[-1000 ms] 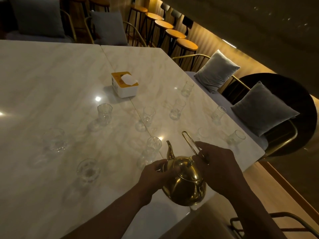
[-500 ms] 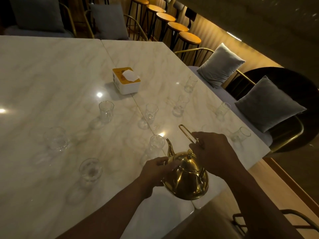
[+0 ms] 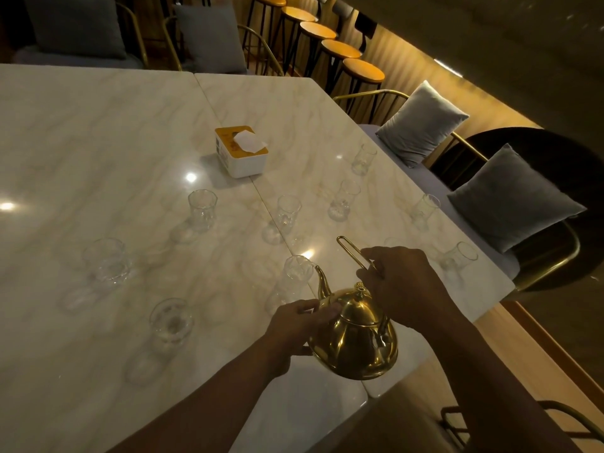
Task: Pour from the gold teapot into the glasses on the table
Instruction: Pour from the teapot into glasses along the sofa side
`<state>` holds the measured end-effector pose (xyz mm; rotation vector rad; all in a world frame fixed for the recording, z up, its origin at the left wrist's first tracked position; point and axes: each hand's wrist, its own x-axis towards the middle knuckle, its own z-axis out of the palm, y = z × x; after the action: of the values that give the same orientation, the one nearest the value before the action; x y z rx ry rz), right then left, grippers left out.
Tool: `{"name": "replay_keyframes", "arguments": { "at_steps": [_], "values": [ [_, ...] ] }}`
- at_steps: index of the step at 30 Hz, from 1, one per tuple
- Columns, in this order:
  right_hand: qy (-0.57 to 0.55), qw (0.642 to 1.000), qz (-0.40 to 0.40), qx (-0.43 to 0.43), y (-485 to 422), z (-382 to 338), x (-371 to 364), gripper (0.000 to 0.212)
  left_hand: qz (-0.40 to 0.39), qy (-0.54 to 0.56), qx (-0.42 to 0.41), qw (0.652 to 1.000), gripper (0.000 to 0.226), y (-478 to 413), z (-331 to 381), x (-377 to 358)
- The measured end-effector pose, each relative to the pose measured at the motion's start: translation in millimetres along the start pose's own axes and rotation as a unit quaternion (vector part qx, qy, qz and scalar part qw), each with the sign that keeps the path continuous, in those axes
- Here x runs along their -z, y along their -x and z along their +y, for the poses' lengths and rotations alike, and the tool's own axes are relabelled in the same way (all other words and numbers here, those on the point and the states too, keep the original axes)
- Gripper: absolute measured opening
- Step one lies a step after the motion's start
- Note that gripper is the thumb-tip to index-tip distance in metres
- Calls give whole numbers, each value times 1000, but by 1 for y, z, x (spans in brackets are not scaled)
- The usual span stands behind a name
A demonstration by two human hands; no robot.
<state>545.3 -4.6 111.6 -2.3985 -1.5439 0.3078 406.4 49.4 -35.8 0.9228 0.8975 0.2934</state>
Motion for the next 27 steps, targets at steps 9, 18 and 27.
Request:
{"name": "replay_keyframes", "arguments": {
  "at_steps": [9,18,27],
  "values": [
    [2,1000,-3,-7,-3,1,2,42,9,3,6,1000,48,-2,-3,-4],
    [7,1000,-10,-9,-2,1,5,43,15,2,13,1000,57,-4,-4,-7],
    [5,1000,-11,-14,-2,0,6,43,14,-4,21,1000,58,-7,-6,-6]
  ]
}}
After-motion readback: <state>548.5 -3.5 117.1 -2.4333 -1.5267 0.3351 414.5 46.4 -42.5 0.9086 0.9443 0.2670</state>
